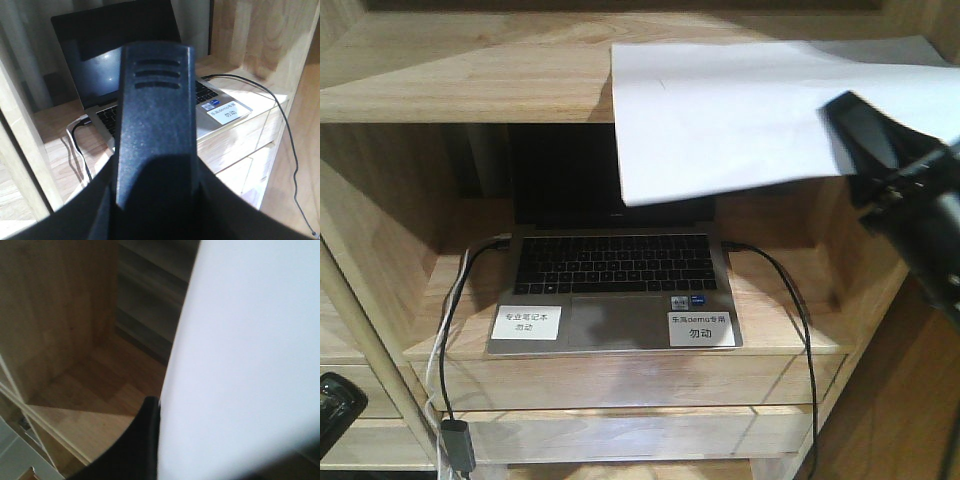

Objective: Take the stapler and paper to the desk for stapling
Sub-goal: 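Pull the white paper off the shelf toward the robot with right gripper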

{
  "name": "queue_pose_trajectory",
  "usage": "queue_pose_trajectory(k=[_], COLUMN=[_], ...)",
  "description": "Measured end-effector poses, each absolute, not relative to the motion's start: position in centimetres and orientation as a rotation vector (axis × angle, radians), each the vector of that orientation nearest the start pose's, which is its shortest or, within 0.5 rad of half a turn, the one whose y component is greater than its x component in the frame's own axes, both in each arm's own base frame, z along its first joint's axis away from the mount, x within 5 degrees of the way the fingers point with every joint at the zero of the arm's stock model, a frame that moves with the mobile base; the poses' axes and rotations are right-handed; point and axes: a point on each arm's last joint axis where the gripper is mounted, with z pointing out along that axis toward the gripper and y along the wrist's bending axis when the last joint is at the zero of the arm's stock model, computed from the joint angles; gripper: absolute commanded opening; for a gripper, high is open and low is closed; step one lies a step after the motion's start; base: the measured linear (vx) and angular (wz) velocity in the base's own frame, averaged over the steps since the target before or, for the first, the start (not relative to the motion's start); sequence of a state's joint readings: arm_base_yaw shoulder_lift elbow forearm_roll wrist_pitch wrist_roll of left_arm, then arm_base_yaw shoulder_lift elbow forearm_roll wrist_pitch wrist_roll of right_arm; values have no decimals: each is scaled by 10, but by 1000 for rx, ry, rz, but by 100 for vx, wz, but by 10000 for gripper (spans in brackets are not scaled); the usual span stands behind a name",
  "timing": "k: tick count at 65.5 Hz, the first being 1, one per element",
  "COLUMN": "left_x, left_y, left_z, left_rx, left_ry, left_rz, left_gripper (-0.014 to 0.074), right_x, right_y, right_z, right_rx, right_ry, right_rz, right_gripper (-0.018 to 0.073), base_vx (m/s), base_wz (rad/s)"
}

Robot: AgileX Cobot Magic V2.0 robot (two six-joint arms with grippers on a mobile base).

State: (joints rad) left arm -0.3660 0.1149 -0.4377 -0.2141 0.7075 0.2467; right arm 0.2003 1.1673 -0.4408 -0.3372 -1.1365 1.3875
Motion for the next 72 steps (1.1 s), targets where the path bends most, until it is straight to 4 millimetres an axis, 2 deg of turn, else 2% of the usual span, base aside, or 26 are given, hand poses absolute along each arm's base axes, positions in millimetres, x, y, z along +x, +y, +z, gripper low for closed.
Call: queue_pose_trajectory(k=[18,41,57,72], left_x=[25,25,25,25], left_y=[-23,-23,-23,-23], left_z=[288,288,288,288], left_rx=[509,509,509,509], left_ry=[1796,1796,1796,1796], left_rz=[-325,-325,-325,-325], left_gripper=[-7,-7,-7,-7], right_x=[159,112,86,77], right_y=[58,46,39,32], right_z=[303,294,280,263], right_rx=[322,328,335,425], right_ry=[1175,1136,1114,1113], right_rz=[1386,1376,1360,1357], right_gripper=[-9,-9,-9,-9], base_vx=[0,0,0,0], base_wz=[0,0,0,0])
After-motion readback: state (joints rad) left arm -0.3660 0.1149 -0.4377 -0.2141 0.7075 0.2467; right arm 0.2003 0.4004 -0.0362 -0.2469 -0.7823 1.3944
